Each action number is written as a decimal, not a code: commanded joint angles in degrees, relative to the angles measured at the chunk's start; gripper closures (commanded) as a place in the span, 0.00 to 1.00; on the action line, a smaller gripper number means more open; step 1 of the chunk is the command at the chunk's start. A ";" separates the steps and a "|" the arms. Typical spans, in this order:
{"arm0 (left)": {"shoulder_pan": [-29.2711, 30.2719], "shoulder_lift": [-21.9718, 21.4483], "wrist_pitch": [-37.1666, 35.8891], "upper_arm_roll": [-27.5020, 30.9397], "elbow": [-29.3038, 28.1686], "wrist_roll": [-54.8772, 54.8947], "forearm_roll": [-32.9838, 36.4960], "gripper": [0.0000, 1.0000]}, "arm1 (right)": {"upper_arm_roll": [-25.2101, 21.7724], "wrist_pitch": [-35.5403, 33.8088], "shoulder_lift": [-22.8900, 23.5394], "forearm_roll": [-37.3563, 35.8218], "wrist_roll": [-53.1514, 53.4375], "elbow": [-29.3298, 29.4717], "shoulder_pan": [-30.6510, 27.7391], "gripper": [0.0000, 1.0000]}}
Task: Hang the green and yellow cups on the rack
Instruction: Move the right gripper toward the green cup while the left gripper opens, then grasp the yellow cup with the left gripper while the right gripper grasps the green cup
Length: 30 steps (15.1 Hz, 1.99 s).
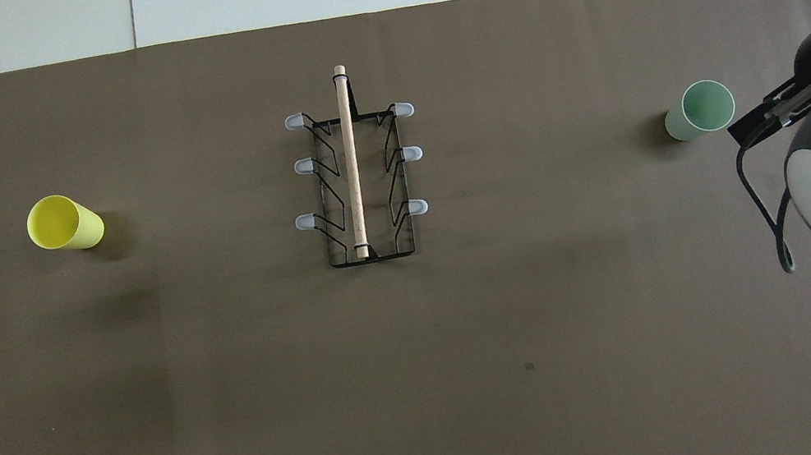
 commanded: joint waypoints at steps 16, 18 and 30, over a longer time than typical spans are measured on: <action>21.93 14.11 10.53 -9.69 -5.47 -61.94 -38.51 0.00 | 0.10 14.39 7.94 -33.25 -37.67 -10.48 9.33 0.00; 29.48 14.28 14.65 -18.64 -8.36 -61.76 -38.60 0.00 | 0.10 16.58 10.84 -35.63 -37.06 -10.48 10.21 0.00; 41.47 15.87 21.09 -34.07 -17.52 -44.63 -41.93 0.00 | 0.10 18.70 21.58 -45.22 -20.63 -14.78 12.94 0.00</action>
